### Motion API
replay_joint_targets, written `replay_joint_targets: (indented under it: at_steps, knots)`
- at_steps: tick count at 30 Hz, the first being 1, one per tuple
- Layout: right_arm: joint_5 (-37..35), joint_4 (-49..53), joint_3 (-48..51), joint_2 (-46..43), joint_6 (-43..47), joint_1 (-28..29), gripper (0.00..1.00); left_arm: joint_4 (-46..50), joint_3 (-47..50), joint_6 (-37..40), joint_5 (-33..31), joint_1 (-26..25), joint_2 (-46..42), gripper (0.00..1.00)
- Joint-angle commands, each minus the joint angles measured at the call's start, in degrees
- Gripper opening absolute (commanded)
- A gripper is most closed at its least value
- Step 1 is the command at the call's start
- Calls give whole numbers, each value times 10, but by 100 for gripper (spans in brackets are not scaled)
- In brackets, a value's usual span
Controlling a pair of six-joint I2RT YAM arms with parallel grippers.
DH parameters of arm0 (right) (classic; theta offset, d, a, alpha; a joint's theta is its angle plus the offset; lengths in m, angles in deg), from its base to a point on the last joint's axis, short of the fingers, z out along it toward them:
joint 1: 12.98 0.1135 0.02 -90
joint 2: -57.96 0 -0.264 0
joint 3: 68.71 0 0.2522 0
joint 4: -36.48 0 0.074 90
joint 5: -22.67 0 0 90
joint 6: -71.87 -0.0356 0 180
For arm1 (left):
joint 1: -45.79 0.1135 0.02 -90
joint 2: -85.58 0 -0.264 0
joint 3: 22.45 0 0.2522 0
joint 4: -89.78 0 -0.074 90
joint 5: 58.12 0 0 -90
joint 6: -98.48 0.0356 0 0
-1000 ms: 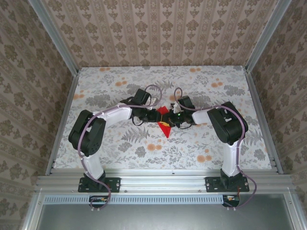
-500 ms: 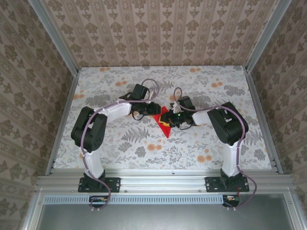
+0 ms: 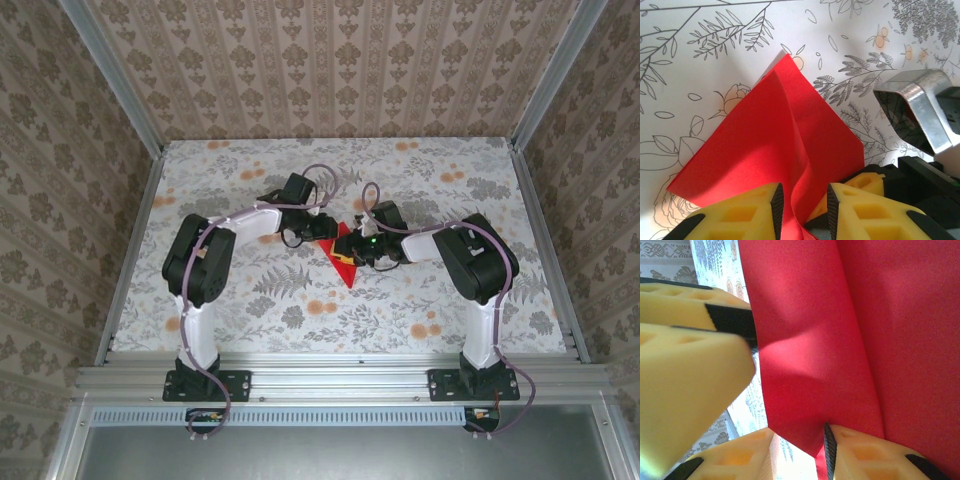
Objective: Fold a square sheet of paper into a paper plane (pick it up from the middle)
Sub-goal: Fourth fold the wing at the center of the table.
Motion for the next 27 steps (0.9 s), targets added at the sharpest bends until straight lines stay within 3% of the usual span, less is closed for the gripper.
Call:
replay_joint_targets:
  at_steps: [1, 16, 27]
  knots:
    - [-24, 58, 25, 10, 14, 5, 34, 38, -12, 25, -7, 5, 11, 26]
    - [-22, 58, 21, 4, 10, 6, 34, 52, -12, 45, -12, 5, 23, 6]
    - [-19, 67, 16, -15, 15, 7, 35, 84, -18, 76, -42, 6, 37, 2]
